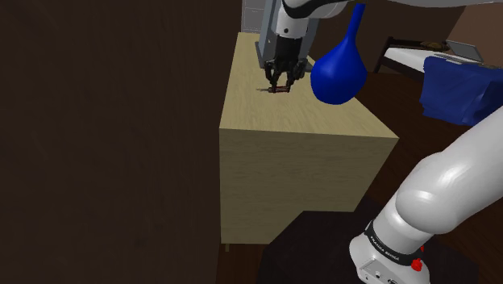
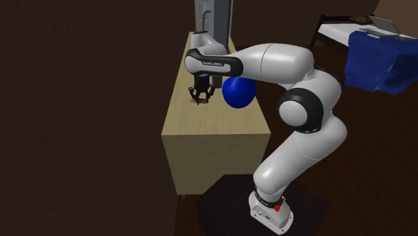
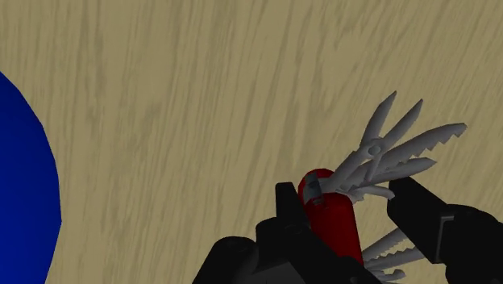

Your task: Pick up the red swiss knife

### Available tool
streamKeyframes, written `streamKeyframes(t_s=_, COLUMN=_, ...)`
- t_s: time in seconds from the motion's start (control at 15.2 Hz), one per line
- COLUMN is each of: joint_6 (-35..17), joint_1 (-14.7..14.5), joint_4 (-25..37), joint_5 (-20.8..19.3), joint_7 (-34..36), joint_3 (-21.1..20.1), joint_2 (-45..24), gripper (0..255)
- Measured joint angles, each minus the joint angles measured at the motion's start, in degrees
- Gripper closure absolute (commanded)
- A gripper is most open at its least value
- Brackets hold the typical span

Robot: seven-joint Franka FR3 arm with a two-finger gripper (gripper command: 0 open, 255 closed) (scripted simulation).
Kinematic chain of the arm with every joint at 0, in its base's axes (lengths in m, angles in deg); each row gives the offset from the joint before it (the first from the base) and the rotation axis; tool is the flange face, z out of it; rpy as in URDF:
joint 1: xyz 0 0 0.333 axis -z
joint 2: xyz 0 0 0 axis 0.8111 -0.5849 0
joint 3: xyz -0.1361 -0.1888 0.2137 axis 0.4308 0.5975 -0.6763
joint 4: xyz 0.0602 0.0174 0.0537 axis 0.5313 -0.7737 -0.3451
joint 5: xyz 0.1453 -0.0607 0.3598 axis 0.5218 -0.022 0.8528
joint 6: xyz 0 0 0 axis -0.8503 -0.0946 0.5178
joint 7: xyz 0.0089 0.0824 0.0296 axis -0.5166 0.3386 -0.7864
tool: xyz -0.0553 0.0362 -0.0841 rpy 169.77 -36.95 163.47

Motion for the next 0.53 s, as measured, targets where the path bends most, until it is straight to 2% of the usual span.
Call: streamKeyframes(t_s=0.53, joint_6=5.9, joint_1=0.0, joint_4=6.4, joint_5=0.0, joint_7=0.0, joint_3=0.0, joint_2=-0.4, gripper=255)
